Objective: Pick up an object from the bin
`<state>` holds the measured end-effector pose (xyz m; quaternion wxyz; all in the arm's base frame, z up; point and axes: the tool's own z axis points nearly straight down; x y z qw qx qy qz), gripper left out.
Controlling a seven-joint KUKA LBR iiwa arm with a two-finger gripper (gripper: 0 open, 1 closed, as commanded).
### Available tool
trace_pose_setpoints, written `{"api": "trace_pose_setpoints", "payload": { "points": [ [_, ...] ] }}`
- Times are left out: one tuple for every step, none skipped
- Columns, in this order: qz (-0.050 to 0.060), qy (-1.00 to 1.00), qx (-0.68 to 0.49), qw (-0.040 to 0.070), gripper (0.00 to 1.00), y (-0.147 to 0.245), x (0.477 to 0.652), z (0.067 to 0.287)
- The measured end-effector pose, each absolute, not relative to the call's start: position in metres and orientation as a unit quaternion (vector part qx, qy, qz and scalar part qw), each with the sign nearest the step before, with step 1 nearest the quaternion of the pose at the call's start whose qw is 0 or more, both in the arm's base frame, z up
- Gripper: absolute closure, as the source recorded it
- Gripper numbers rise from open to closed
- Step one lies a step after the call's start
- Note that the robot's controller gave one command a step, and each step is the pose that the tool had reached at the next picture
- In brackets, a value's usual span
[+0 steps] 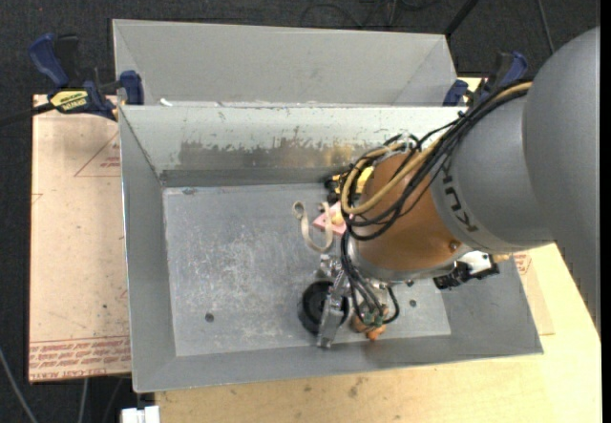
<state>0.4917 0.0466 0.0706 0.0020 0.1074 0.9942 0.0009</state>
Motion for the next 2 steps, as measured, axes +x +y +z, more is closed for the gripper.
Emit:
{"api": "trace_pose_setpoints", "payload": {
  "points": [
    [0.001, 0.994, 0.107, 0.002, 1.00, 0.047, 0.492, 0.071],
    [0.001, 0.994, 0.108, 0.001, 1.00, 0.121, 0.484, 0.275]
  ]
}}
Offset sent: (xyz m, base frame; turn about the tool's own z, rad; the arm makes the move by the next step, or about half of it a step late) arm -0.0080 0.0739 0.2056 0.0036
